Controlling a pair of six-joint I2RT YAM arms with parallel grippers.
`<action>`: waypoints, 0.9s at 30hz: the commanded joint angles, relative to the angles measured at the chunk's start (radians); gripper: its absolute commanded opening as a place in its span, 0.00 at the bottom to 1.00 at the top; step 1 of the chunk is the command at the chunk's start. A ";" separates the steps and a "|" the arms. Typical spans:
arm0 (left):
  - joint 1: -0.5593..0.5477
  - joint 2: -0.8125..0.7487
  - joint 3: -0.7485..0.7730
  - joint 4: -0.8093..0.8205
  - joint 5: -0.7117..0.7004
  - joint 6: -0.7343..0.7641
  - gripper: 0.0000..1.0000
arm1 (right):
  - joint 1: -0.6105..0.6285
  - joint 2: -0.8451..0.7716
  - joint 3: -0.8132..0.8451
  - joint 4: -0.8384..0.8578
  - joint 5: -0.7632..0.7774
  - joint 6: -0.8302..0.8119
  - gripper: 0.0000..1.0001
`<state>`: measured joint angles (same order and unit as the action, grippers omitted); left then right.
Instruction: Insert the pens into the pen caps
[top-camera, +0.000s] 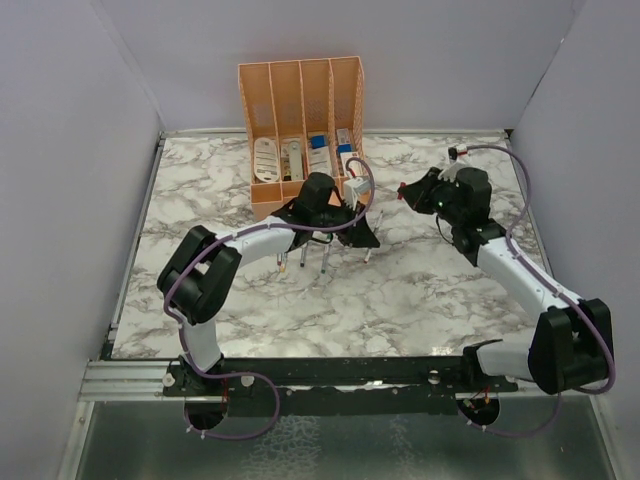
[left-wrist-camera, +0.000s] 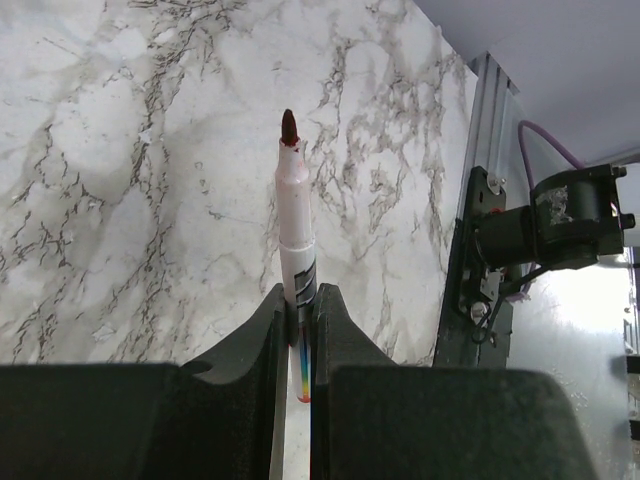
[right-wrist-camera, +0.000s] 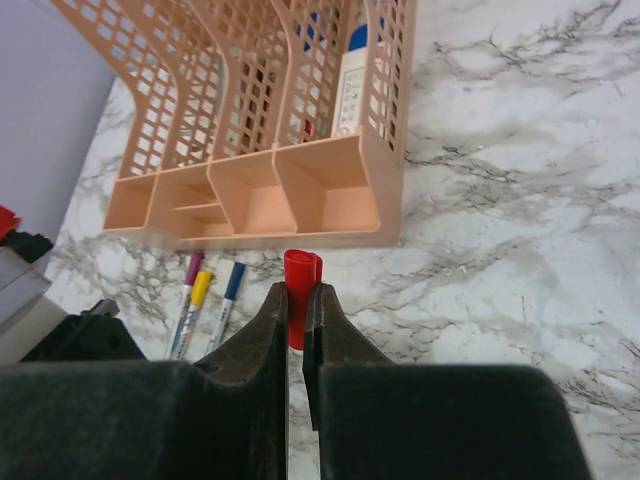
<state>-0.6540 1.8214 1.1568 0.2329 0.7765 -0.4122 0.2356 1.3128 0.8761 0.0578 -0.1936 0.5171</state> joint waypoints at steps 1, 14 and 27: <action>-0.008 -0.011 0.048 0.050 0.052 -0.010 0.00 | 0.002 -0.088 -0.103 0.267 -0.065 0.053 0.01; -0.012 0.023 0.090 0.080 0.083 -0.066 0.00 | 0.039 -0.151 -0.190 0.421 -0.075 0.100 0.01; -0.012 0.026 0.087 0.081 0.066 -0.074 0.00 | 0.068 -0.141 -0.176 0.387 -0.083 0.077 0.01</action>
<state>-0.6624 1.8423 1.2205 0.2840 0.8230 -0.4843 0.2958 1.1824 0.6975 0.4313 -0.2562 0.6060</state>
